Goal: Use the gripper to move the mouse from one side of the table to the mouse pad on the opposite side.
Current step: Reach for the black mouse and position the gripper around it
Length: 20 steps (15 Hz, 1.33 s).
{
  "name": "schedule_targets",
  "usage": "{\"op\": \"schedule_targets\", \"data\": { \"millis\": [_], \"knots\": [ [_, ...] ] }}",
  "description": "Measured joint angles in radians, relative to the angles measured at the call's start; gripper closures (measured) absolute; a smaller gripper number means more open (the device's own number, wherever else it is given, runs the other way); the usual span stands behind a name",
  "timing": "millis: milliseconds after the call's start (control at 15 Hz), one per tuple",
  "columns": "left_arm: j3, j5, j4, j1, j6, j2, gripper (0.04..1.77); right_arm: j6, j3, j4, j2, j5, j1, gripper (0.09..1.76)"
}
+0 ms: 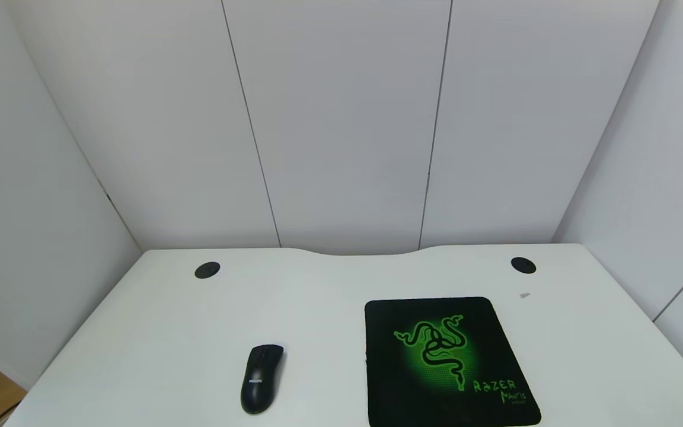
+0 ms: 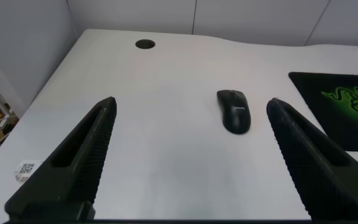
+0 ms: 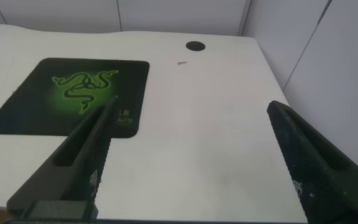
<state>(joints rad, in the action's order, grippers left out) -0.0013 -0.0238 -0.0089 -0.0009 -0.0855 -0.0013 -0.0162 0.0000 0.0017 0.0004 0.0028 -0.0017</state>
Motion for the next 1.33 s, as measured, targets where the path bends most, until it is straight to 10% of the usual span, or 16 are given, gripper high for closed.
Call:
{"op": "schedule_targets", "data": {
  "millis": [1333],
  "knots": [
    [0.000,0.000,0.000,0.001,-0.006,0.000,0.09,0.000,0.000,0.000,0.000,0.000,0.000,0.14]
  ]
}}
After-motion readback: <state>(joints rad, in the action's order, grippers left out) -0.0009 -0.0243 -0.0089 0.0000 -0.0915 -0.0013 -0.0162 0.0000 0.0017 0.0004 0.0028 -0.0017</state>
